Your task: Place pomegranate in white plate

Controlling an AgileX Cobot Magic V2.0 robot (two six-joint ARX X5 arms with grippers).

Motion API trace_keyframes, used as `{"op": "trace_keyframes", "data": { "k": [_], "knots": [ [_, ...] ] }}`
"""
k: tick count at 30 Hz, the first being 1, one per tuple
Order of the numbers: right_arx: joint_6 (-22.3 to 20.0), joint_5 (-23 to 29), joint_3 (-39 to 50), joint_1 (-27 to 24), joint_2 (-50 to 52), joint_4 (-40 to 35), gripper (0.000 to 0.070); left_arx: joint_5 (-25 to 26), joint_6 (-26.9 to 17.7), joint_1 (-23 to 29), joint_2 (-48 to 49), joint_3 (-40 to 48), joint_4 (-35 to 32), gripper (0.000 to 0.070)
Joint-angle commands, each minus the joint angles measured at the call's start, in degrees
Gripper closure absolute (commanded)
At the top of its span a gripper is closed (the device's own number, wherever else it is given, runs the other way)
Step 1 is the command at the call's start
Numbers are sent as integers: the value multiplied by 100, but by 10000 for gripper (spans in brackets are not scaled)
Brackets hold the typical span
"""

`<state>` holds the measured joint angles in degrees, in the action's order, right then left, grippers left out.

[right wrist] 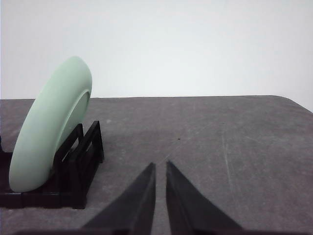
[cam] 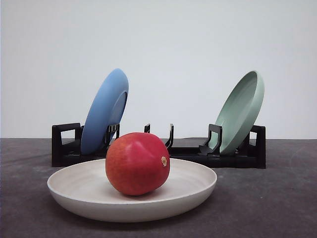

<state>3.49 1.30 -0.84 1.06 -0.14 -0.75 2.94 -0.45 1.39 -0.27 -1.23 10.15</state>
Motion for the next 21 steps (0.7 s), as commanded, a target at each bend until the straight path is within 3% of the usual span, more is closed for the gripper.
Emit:
{"op": "trace_keyframes", "data": {
  "k": [1,21],
  "knots": [
    [101,17,24,-11,-7,-52,665,-4,-39,11,11,55,-79,697],
    [101,17,24,-11,-7,-52,665,-4,-39,11,11,55,-79,697]
  ]
}}
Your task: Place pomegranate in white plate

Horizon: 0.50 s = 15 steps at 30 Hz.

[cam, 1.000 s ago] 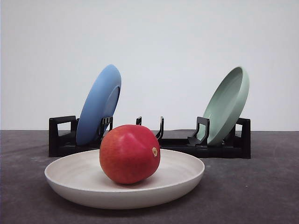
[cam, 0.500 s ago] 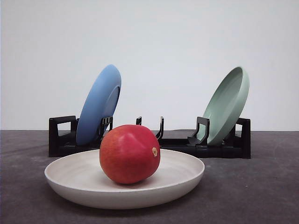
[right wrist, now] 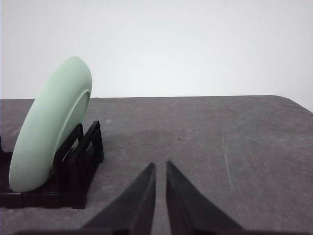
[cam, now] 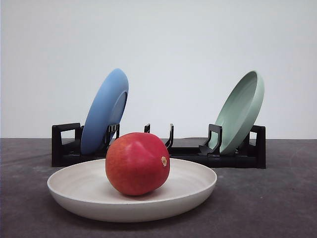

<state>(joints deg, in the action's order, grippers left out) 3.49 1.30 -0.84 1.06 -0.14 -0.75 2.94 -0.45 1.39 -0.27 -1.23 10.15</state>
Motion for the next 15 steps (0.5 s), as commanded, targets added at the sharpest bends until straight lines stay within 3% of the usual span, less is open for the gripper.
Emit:
{"op": "trace_keyframes", "data": {
  "k": [1,15],
  "knots": [
    [101,17,24,-11,-7,-52,665,-4,-39,11,11,55,-79,697],
    [101,17,24,-11,-7,-54,665,-4,-39,11,11,55,-79,697]
  ]
}}
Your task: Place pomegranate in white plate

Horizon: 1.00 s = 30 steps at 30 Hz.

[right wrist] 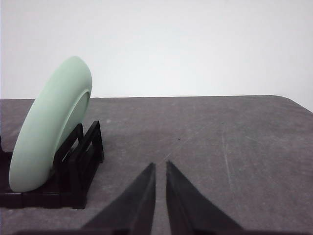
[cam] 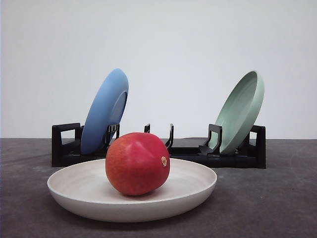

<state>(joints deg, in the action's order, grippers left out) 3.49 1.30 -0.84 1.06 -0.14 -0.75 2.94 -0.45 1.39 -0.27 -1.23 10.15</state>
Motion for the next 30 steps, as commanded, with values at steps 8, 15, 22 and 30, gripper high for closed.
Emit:
{"op": "trace_keyframes", "data": {
  "k": [8,15,22,30],
  "knots": [
    [101,17,24,-11,-7,-52,665,-4,-39,11,11,55,-79,697],
    [101,17,24,-11,-7,-54,665,-4,-39,11,11,55,-79,697],
    [101,17,24,-11,-7,-52,665,-4,-39,11,11,55,-79,697],
    [101,17,24,-11,-7,-52,665,-4,-39,11,11,55,-79,697]
  ]
}}
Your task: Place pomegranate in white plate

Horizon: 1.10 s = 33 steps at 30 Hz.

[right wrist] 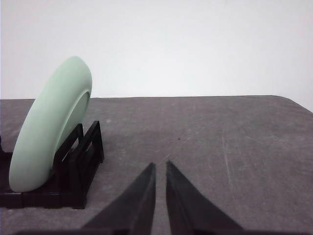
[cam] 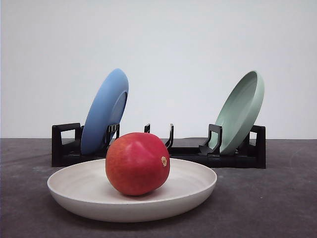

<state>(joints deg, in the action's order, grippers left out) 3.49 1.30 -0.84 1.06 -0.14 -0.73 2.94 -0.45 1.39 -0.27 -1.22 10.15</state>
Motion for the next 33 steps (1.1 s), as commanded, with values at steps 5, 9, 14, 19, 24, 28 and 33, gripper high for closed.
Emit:
{"op": "trace_keyframes", "data": {
  "k": [5,9,14,19,24,28,33],
  "knots": [
    [101,17,24,-11,-7,-55,665,-4,-39,11,11,53,-79,697],
    [101,17,24,-11,-7,-55,665,-4,-39,11,11,53,-79,697],
    [101,17,24,-11,-7,-55,665,-4,-39,11,11,53,-79,697],
    [101,17,24,-11,-7,-55,665,-4,-39,11,11,53,-79,697],
    [101,17,24,-11,-7,-55,665,-4,-39,11,11,53,-79,697],
    [101,17,24,-11,-7,-55,665,-4,-39,11,11,53,-79,697],
    [101,17,24,-11,-7,-55,665,-4,-39,11,11,53,-79,697]
  ]
}}
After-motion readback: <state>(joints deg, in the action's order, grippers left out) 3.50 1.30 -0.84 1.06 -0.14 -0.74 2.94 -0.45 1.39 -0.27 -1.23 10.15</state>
